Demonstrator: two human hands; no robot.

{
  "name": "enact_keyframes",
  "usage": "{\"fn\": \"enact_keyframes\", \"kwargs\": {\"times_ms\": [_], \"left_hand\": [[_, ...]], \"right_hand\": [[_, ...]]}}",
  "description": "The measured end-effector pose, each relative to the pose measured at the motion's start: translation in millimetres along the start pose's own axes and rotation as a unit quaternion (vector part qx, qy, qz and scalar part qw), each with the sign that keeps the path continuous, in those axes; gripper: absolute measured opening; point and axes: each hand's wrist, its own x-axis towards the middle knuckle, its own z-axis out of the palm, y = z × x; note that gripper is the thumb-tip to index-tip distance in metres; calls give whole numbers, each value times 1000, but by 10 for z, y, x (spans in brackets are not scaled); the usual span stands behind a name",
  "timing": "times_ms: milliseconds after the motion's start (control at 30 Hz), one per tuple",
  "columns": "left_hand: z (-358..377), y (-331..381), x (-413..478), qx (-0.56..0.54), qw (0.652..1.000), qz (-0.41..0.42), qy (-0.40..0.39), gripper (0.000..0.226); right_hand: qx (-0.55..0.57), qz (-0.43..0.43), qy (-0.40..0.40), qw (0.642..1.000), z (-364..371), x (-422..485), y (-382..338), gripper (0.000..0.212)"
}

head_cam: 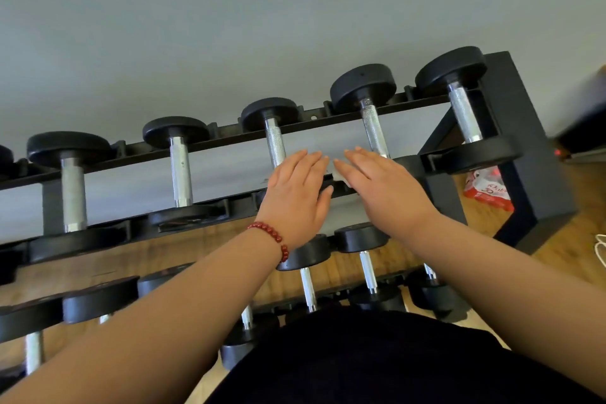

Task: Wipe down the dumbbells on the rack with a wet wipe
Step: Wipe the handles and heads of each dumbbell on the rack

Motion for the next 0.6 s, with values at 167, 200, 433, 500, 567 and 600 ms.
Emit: {"fn": "enact_keyframes", "kwargs": {"times_ms": [167, 200, 433, 500, 567, 600], "left_hand": [[113, 280, 336, -4, 1000, -21, 8, 54], [134, 337, 401, -7, 1000, -27, 7, 54], [243, 600, 767, -3, 997, -71, 4, 55], [274, 657, 839, -6, 996, -86, 6, 55], [316, 698, 896, -10, 995, -103, 9, 54], [345, 717, 921, -9, 994, -112, 7, 54]], "right_hand": [[4, -19, 13, 1000, -88, 35, 411, 71], [7, -21, 16, 1000, -105, 50, 500, 71], [26, -46, 20, 998, -94, 183, 1018, 68], [35, -52, 18, 998, -79, 222, 1127, 68], [41, -60, 16, 997, -56, 250, 1217, 66], [45, -64, 14, 997, -36, 260, 1260, 65]]}}
